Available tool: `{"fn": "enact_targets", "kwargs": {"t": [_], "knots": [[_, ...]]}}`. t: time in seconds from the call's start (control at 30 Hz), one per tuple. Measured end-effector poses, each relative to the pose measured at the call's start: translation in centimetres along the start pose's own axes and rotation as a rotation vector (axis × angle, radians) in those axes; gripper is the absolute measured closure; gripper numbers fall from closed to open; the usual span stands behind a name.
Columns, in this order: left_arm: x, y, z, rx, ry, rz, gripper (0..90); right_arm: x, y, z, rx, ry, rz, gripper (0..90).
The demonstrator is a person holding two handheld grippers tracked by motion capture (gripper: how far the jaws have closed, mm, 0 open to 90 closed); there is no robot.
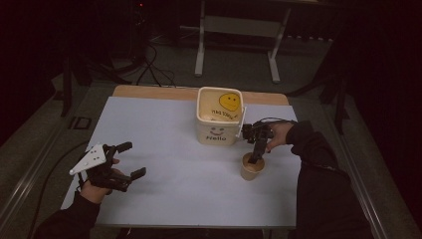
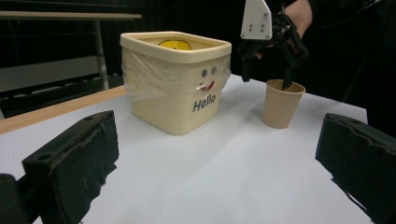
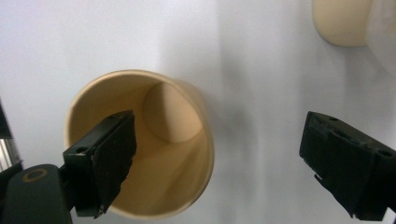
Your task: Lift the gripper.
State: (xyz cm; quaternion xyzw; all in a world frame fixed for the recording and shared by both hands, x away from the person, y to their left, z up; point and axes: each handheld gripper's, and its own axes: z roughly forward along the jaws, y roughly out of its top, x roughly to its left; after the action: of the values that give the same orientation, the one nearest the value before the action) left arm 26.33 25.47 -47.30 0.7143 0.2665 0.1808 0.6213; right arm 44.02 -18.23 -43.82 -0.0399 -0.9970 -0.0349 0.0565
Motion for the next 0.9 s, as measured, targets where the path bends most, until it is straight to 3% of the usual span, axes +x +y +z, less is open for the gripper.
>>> {"fn": "enact_targets", "kwargs": {"t": [0.6, 0.9], "knots": [[0.0, 0.1, 0.1, 0.001, -0.011, -0.005, 0.6, 1.7, 0.1, -5.0, 0.011, -0.048, 0.003, 10.8], [0.0, 0.1, 0.1, 0.000, -0.012, -0.008, 0.6, 2.5, 0.1, -6.8, -0.019, -0.052, 0.000, 10.8]]}}
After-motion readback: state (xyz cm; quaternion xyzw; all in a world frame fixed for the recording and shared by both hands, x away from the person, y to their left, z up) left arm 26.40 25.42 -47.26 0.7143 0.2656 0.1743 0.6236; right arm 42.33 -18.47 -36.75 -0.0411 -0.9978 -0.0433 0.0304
